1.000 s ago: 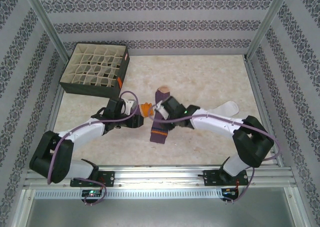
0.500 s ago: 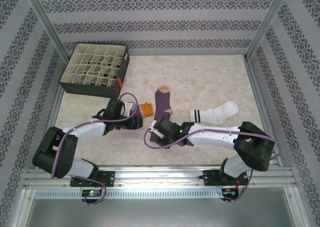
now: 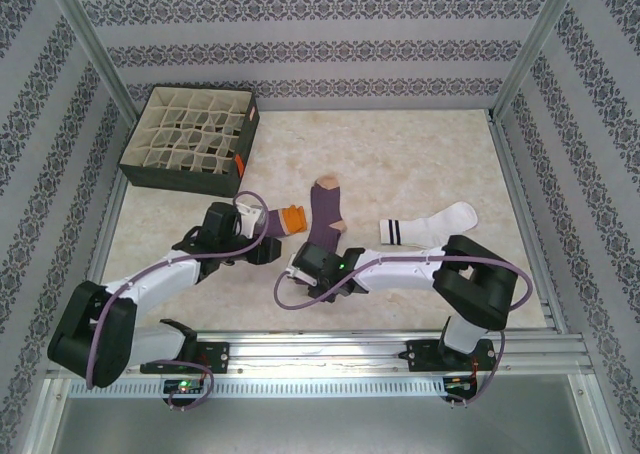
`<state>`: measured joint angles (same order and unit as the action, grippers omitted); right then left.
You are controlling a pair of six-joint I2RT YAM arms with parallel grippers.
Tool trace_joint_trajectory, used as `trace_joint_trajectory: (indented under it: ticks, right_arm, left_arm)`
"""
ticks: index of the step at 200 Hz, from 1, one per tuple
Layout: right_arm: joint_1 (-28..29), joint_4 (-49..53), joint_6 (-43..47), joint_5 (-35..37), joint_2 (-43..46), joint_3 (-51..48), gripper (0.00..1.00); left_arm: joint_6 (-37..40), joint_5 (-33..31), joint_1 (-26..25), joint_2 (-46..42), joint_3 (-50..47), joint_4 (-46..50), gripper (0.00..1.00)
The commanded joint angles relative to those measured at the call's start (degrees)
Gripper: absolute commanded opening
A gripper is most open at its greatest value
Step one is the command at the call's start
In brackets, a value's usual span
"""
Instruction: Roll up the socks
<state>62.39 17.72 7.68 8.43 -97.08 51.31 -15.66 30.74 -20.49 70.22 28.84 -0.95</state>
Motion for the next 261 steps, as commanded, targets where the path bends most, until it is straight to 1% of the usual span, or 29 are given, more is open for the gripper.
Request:
trace_joint_trajectory:
  ticks: [1, 16, 34, 69, 86, 94, 101, 110, 122, 127, 139, 167, 170, 174, 185, 205, 230, 261]
  right_arm:
    - [-0.39, -0.49, 1.61, 1.08, -1.97, 0.74, 0.09]
    - [-0.99, -0.18, 1.72, -0.96, -0.58, 0.53, 0.04]
    - [-3.15, 1.04, 1.24, -5.79, 1.54, 0.70, 0.01]
    - [-12.20, 5.98, -2.04, -24.84, 3.13, 3.39, 0.00]
    - [-15.89, 8.17, -3.28, -32.80, 2.36, 4.89, 0.00]
    - [-17.39, 8.66, -3.68, -36.27, 2.01, 5.32, 0.00]
    - [-18.58, 9.06, -4.03, -38.86, 1.69, 5.53, 0.00]
    - [-20.21, 9.56, -4.49, -42.52, 1.22, 5.84, 0.00]
    - [-22.51, 10.28, -4.95, -46.75, 0.32, 6.30, 0.00]
    - [-23.27, 10.61, -5.12, -48.33, -0.06, 6.43, 0.00]
    - [-25.34, 11.55, -5.13, -51.69, -0.95, 6.71, 0.00]
    - [-28.14, 12.78, -5.12, -55.71, -1.97, 6.81, 0.00]
    - [-28.30, 12.77, -5.11, -55.92, -2.02, 6.83, 0.00]
    - [-28.45, 12.78, -5.25, -55.97, -2.06, 6.92, 0.00]
    - [-28.69, 12.68, -5.31, -56.30, -2.40, 7.00, 0.00]
    - [-28.78, 13.11, -5.28, -56.33, -3.26, 7.45, 0.00]
    - [-28.73, 13.15, -5.57, -56.66, -3.96, 7.60, 0.00]
    - [-28.97, 13.55, -5.45, -57.47, -4.82, 8.10, 0.00]
  left_arm:
    - [4.15, -0.68, 0.63, -2.93, -2.20, -2.45, 0.52]
    - [5.48, -0.09, 0.65, -5.28, -4.85, -6.70, 0.52]
    - [7.14, 0.19, 0.63, -7.79, -8.18, -12.95, 0.51]
    - [11.63, 0.83, -1.52, -10.82, -12.05, -21.00, 0.50]
    - [14.73, 2.51, -4.13, -10.89, -13.28, -25.05, 0.50]
    - [17.27, 2.82, -6.15, -10.75, -13.72, -26.90, 0.51]
    - [20.97, 2.61, -8.59, -10.52, -13.81, -27.25, 0.53]
    - [26.93, 1.80, -11.96, -10.05, -13.36, -26.21, 0.54]
    - [34.59, 2.36, -15.17, -8.81, -12.57, -24.18, 0.56]
    - [36.16, 1.93, -15.88, -8.08, -12.27, -23.97, 0.56]
    - [37.08, 1.00, -16.42, -5.95, -11.76, -25.51, 0.57]
    - [39.88, 1.68, -16.75, 0.96, -9.45, -27.97, 0.58]
    - [40.06, 1.84, -16.77, 1.94, -9.04, -27.97, 0.60]
    - [40.40, 1.93, -16.84, 3.09, -8.50, -27.99, 0.62]
    - [40.90, 2.17, -16.99, 5.95, -7.44, -28.77, 0.63]
    - [40.42, 1.43, -17.04, 9.93, -7.04, -33.77, 0.63]
    - [39.92, 0.21, -17.04, 12.98, -6.28, -37.53, 0.66]
    - [42.81, 1.20, -17.04, 15.07, -3.65, -33.52, 0.70]
